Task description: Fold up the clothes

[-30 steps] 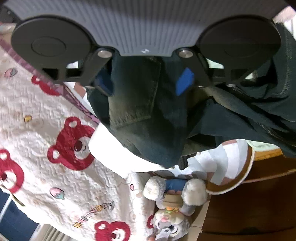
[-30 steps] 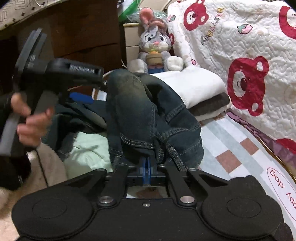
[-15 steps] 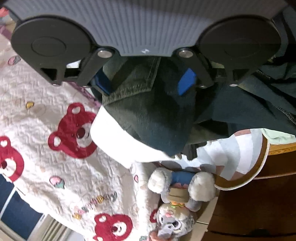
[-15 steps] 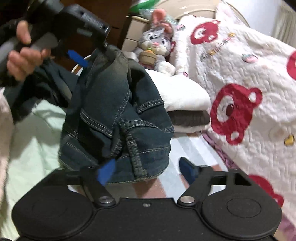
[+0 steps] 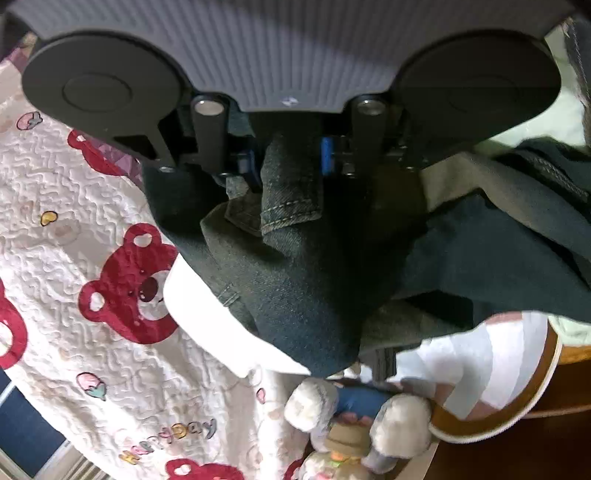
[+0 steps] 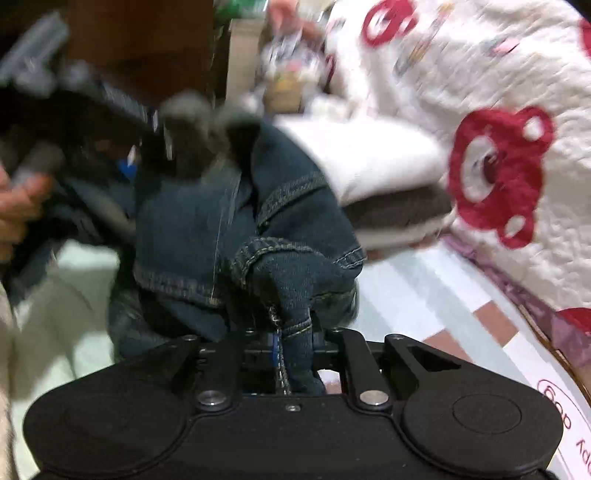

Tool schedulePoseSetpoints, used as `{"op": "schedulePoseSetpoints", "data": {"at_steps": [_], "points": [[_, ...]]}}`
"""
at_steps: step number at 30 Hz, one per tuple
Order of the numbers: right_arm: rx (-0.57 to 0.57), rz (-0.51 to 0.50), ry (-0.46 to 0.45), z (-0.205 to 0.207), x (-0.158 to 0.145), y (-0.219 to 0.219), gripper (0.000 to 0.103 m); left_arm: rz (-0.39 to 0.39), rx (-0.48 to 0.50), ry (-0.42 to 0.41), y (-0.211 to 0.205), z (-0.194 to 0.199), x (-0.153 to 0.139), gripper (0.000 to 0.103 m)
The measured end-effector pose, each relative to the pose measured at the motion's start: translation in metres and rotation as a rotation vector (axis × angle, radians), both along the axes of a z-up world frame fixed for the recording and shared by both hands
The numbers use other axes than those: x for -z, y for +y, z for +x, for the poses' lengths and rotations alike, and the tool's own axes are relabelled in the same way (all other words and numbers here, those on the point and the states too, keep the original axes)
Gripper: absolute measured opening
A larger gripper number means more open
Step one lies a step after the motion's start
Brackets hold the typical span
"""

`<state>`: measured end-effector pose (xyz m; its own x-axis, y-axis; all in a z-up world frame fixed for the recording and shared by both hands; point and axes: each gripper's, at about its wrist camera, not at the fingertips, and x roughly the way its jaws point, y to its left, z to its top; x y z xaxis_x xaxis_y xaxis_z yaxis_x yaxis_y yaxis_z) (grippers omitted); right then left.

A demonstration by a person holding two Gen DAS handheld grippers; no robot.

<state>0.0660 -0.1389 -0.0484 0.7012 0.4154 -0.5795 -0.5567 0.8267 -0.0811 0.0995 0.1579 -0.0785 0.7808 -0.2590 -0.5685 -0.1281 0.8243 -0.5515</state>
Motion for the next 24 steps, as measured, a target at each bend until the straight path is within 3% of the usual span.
{"op": "schedulePoseSetpoints", "data": {"at_steps": [3, 5, 9, 14, 18, 24], "points": [[0.075, 0.067, -0.046, -0.023, -0.017, -0.015, 0.013, -0.006, 0.014, -0.013, 0.000, -0.008, 0.000, 0.024], [0.108, 0.087, -0.053, -0.035, -0.023, -0.022, 0.013, 0.029, 0.029, -0.027, -0.005, -0.017, -0.003, 0.024], [0.136, 0.070, -0.079, -0.049, -0.030, -0.036, 0.013, 0.118, 0.058, -0.049, -0.024, -0.036, -0.011, 0.023], [0.188, 0.071, -0.124, -0.060, -0.042, -0.057, 0.013, 0.166, 0.123, -0.080, -0.059, -0.054, -0.024, 0.019], [0.252, 0.188, -0.109, -0.071, -0.063, -0.094, 0.013, 0.201, 0.177, -0.106, -0.087, -0.069, -0.035, 0.019], [0.348, 0.224, -0.121, -0.102, -0.085, -0.143, 0.013, 0.252, 0.258, -0.145, -0.129, -0.090, -0.051, 0.018]]}}
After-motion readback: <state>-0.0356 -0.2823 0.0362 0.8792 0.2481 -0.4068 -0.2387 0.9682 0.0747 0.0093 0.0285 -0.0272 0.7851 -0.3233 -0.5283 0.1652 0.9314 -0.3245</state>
